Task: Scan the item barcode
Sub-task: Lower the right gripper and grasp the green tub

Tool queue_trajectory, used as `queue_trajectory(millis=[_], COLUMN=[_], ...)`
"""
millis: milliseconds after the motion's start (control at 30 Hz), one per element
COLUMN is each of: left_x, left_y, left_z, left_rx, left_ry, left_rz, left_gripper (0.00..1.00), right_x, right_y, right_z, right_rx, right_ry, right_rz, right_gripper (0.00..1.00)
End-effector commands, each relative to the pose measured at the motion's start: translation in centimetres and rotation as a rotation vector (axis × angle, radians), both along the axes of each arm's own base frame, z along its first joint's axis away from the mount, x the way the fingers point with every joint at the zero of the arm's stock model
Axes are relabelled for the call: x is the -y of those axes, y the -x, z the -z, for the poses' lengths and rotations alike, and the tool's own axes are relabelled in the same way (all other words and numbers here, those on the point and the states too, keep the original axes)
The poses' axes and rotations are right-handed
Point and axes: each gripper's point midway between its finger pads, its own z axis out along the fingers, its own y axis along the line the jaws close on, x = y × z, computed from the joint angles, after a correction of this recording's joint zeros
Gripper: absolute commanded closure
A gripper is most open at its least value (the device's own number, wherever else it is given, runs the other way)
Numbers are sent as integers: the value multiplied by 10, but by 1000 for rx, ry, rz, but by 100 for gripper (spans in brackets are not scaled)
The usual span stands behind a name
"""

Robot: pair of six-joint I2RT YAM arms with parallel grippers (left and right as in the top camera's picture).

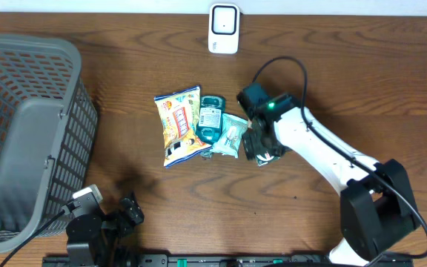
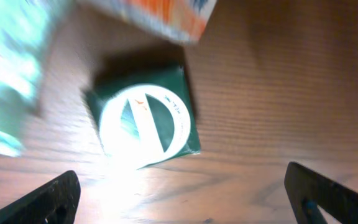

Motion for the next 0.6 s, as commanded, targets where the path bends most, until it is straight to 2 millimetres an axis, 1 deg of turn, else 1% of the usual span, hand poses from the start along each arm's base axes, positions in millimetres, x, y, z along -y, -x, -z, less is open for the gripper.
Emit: queue_trajectory(millis=[0,67,133,200,267,400,500,567], left_x=[1,1,1,1,1,1,1,1], left_y=[2,2,2,2,2,2,2,2], left_z=[-1,-1,-1,-1,-1,-1,-1,-1], left_rx=[-2,-2,-2,-2,-2,-2,-2,-2], left_ry=[7,7,7,7,7,7,7,7], left_rz=[5,5,5,5,5,5,5,5], left_gripper=[2,2,2,2,3,2,2,2], right_x=[-16,-19,-20,-27,-27,-19,-14,-15], right_y=[-4,-2,-8,-18,-22,-25,-25,-23], right_z=[-18,-17,-18,-19,-20,-18,-12,-6], right_rx=[49,43,66,85,88,90,75,51], right_ry=[-136,-168,-174,-181,-151,-105,-100,-123], right_rz=[339,452,428,226,72,-45,-93,-146], right_gripper=[1,1,1,1,1,1,1,1])
